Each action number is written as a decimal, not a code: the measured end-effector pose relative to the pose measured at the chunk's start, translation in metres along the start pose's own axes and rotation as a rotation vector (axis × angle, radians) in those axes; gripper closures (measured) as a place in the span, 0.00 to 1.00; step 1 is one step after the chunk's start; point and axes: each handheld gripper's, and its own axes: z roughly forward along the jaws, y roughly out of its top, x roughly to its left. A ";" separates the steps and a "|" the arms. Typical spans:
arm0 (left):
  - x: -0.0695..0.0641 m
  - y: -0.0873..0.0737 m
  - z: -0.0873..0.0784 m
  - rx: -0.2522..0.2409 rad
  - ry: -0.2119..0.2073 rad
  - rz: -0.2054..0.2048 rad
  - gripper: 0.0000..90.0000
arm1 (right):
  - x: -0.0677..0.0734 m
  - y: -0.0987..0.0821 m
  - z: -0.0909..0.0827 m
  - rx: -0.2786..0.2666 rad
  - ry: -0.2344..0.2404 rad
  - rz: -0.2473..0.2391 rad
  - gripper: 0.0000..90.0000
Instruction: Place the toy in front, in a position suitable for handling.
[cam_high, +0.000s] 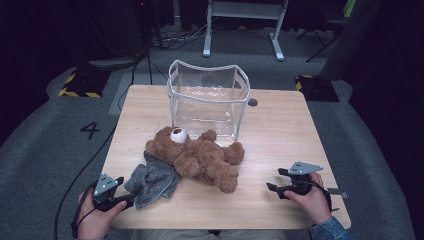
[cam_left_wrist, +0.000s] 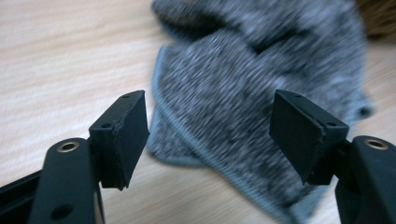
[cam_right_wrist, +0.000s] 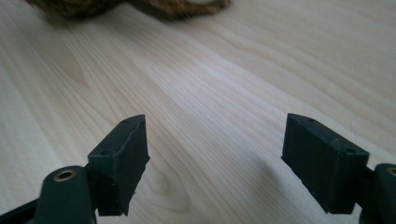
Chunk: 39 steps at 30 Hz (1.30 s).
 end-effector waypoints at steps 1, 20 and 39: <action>-0.002 0.002 -0.001 0.002 -0.009 0.010 0.30 | 0.003 0.004 -0.002 -0.013 0.002 -0.013 0.25; -0.059 0.030 0.043 0.082 -0.023 0.163 0.25 | 0.051 0.049 -0.004 -0.063 0.116 -0.136 0.24; -0.121 0.023 0.067 0.198 -0.359 0.253 0.86 | 0.086 0.059 -0.015 -0.104 0.215 -0.171 0.33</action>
